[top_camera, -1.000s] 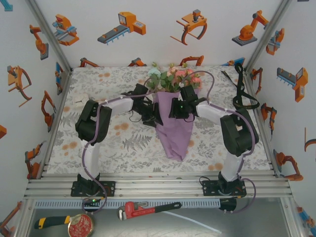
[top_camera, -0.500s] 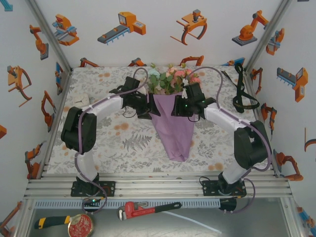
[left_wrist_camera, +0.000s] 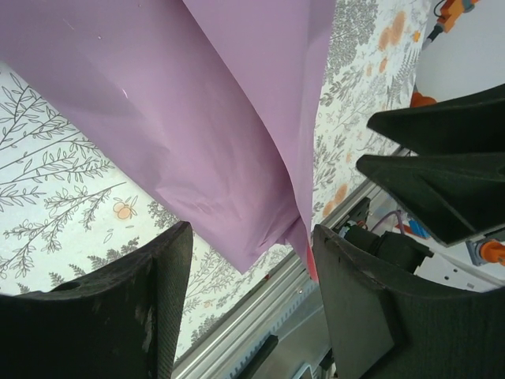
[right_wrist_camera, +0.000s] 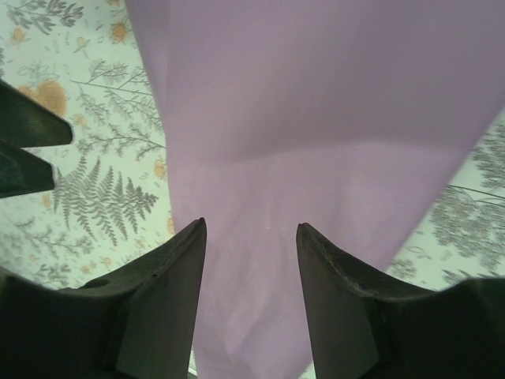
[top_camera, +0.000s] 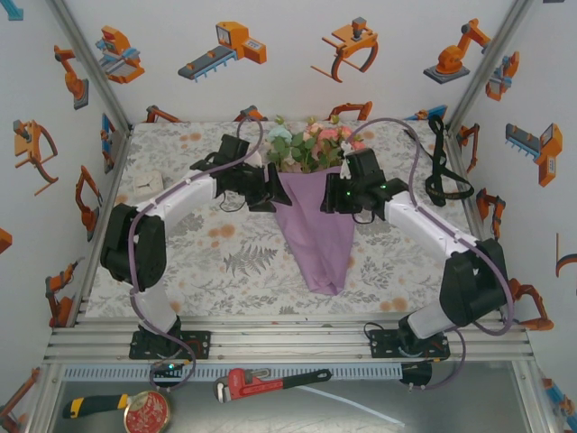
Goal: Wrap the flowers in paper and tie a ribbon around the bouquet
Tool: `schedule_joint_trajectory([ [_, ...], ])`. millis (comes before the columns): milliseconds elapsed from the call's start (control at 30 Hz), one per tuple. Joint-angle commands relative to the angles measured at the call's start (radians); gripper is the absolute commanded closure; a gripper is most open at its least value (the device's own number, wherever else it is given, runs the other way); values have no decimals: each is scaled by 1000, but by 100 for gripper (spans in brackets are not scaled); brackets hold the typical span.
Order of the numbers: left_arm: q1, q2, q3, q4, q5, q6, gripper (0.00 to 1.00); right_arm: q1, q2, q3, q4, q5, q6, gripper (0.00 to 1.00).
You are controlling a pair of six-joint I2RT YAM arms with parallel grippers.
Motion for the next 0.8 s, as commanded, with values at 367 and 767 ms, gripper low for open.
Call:
schedule_joint_trajectory([
  [367,8,-261,-71,46,-49,-7,15,-576,323,391,-105,209,-61,36],
  [767,24,-418,-160,-65,-191,38,6,-836,605,605,-193,186,234,34],
])
